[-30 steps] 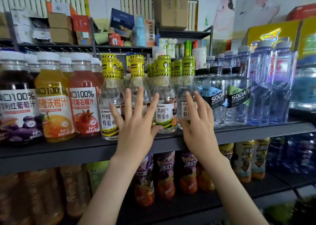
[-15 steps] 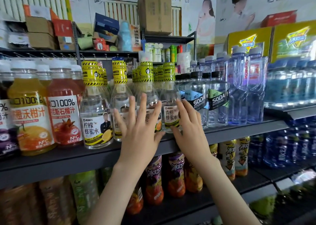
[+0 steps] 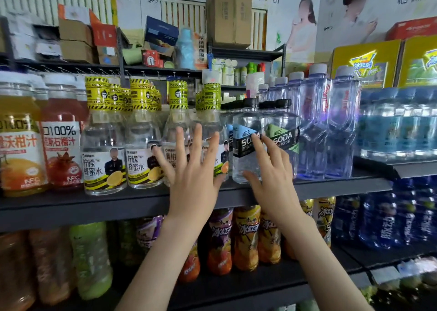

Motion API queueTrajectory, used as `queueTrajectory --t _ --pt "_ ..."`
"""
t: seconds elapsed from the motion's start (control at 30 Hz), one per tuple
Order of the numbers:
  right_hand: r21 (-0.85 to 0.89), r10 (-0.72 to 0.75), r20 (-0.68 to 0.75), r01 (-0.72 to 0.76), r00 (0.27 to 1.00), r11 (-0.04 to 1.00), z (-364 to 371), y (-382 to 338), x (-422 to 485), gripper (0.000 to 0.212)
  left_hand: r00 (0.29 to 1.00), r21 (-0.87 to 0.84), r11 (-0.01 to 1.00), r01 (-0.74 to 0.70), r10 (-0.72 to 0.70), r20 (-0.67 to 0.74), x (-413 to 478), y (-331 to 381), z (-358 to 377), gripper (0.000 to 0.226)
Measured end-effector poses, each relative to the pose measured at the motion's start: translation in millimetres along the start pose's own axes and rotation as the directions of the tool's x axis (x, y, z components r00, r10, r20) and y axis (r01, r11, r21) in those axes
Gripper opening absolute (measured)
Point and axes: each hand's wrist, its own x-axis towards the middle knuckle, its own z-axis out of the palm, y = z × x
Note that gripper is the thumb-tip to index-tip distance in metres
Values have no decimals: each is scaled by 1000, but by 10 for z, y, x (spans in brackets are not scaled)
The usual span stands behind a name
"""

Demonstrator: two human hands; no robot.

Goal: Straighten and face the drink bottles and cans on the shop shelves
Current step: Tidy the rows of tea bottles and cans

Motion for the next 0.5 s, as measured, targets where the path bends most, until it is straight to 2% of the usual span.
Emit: queueTrajectory --t 0.17,0.37,0.5 --pt "8 -103 1 103 995 995 43 89 77 85 1000 42 999 19 -20 16 50 339 76 88" --pt "77 -220 17 218 975 973 -18 298 110 81 997 85 994 72 -75 31 85 539 104 91" --pt "92 -105 -7 105 994 990 -101 605 76 79 996 110 994 25 -35 85 107 737 132 98"
